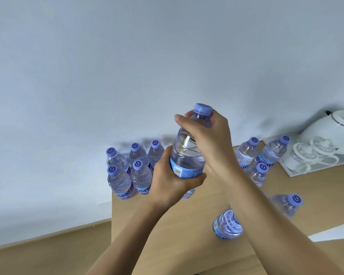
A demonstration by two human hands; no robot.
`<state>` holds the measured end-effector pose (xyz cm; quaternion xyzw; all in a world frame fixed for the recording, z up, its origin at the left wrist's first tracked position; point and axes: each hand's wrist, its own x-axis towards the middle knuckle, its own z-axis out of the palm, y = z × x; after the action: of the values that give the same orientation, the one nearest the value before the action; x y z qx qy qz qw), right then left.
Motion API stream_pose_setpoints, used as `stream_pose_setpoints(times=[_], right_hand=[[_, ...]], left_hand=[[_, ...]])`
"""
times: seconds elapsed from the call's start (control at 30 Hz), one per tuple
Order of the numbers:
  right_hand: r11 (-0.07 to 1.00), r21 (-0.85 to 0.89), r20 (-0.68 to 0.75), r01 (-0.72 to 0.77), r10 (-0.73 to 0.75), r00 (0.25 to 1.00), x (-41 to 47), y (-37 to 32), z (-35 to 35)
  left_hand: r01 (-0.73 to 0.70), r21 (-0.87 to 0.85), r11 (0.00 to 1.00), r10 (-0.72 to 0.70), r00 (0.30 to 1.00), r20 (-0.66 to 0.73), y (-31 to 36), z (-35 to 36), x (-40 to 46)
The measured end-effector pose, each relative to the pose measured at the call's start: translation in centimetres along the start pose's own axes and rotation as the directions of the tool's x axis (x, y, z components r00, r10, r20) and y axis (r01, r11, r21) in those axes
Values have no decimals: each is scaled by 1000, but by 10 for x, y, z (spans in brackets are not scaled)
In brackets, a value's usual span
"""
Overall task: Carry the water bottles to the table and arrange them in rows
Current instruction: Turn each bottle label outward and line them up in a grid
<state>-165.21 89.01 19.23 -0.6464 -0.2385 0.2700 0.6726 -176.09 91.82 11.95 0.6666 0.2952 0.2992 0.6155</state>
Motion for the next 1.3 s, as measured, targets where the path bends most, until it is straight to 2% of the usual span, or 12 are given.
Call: stream_pose_setpoints(times=[0.1, 0.27, 0.4, 0.47, 0.6, 0.7, 0.77, 0.87, 1.0, 1.2, 1.3], right_hand=[[1000, -7, 26, -12, 12, 1000, 2, -6, -1], [991, 96, 200, -88, 68, 978, 8, -23, -11], [975, 166, 356, -148, 80, 931, 15, -35, -16], [978, 159, 412, -135, 59, 910, 15, -40, -16], [981, 167, 432, -101, 20, 901, 10, -43, -12], [998, 52, 316, 31, -46, 948, 5, -43, -9], [994, -35, 250, 108, -96, 964, -2, -41, -6], [995, -17, 203, 101, -96, 974, -9, -37, 0], [997, 65, 248, 49, -64, 967, -4, -38, 2], [962, 238, 420, -130, 19, 907, 10, -41, -8], [927, 330, 478, -179, 0, 879, 13, -40, -12]], left_hand=[[17, -19, 1000, -16, 999, 35, 5, -1, -4], [74, -94, 993, -55, 981, 188, 15, -12, -7], [182, -182, 966, -100, 917, 387, 21, -19, -10], [209, -198, 958, -104, 893, 438, 23, -20, -9], [156, -213, 964, -69, 928, 367, 25, -20, -9], [132, -218, 967, -66, 956, 287, 25, -17, -11], [74, -186, 980, -39, 982, 185, 26, -15, -11], [3, -120, 993, 6, 997, 77, 30, -12, -10], [60, -155, 986, -39, 990, 133, 32, -13, -12], [151, -247, 957, -57, 935, 349, 38, -19, -12], [127, -227, 966, -42, 938, 345, 42, -25, -10]])
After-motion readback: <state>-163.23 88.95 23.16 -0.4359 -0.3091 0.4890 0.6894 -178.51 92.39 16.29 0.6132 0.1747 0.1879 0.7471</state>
